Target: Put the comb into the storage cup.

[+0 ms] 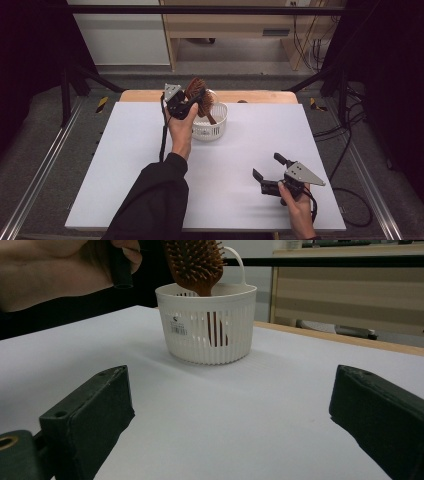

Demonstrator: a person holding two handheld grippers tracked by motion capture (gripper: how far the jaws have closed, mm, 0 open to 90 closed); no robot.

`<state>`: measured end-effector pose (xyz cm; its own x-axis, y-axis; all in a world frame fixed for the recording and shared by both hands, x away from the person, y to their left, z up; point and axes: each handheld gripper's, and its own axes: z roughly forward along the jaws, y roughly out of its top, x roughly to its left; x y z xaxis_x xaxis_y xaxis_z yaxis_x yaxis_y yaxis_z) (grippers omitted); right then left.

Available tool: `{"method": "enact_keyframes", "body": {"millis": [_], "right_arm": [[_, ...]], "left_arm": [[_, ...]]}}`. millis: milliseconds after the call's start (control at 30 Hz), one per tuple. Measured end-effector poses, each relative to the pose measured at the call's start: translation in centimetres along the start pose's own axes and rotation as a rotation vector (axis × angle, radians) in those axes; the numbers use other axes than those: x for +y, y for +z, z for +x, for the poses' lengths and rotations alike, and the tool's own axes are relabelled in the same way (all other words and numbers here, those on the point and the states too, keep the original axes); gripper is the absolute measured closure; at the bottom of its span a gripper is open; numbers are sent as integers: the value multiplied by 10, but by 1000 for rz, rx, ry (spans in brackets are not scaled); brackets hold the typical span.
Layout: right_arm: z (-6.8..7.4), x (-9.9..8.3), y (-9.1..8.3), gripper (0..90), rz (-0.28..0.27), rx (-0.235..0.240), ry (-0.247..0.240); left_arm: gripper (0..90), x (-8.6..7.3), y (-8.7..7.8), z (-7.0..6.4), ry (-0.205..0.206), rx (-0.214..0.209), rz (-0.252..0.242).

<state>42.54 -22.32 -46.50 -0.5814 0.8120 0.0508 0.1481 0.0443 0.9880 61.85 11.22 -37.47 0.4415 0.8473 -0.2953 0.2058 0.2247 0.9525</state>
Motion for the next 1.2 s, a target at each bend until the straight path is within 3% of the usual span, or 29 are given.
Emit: {"method": "enact_keyframes", "body": {"millis": [267,1200], "right_arm": [[0,0,0,40,-1,1,2],[0,-1,1,37,-4,6,7]], "left_arm": [[465,0,-3,8,7,-10,16],[453,-6,-14,31,-30,-9,24]]}}
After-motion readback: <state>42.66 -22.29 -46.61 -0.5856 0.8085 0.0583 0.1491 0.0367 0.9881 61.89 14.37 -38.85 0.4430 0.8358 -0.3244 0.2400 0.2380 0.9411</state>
